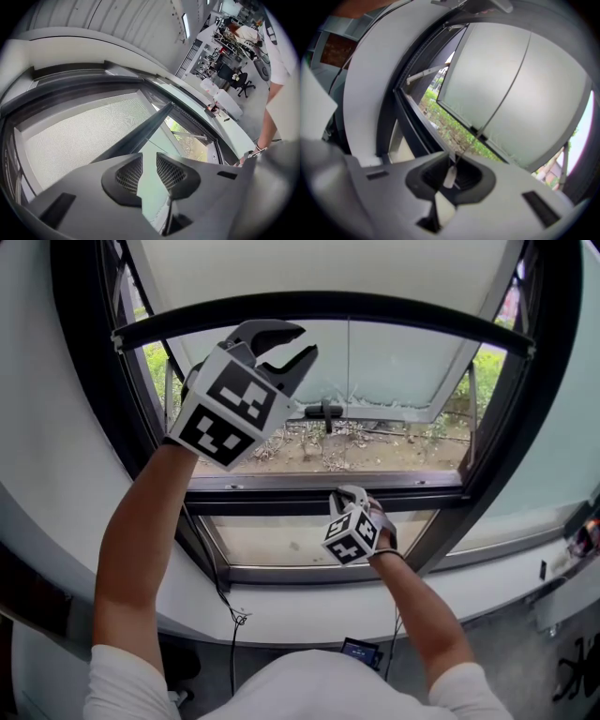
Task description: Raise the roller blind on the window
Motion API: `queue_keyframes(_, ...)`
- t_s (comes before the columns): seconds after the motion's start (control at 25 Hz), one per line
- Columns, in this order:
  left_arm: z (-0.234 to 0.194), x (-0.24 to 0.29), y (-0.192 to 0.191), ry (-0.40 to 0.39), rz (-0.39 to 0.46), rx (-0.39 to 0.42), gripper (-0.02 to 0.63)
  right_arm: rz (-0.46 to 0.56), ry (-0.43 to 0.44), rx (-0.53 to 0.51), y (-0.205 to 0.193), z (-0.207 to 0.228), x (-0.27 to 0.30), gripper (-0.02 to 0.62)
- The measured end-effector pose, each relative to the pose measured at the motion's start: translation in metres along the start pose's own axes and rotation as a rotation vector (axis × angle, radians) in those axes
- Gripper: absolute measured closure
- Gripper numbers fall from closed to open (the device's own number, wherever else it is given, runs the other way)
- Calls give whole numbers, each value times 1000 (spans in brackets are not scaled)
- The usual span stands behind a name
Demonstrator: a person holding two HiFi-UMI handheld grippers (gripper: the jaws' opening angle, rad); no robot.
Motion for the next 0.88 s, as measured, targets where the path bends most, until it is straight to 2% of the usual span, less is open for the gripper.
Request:
queue_keyframes(0.2, 9, -10, -3, 7, 76, -147, 502, 4, 2, 15, 1, -1, -2, 542)
queue_keyframes(0.48, 21, -26, -23, 56, 163, -348, 502, 9, -11, 26, -2, -1, -1, 541)
queue_keyframes(0.88, 51, -50, -60, 104, 195, -497, 507, 28, -12, 64, -1, 2, -9, 541)
Point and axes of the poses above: the fingertips, and each gripper's own axes: x forward along the fingers, z to its right, y out of its top, the point moved 1 cm from there along -x, backward along the fingers, and after that the axes turned 2 degrees about -x, right-handed, at the moved point
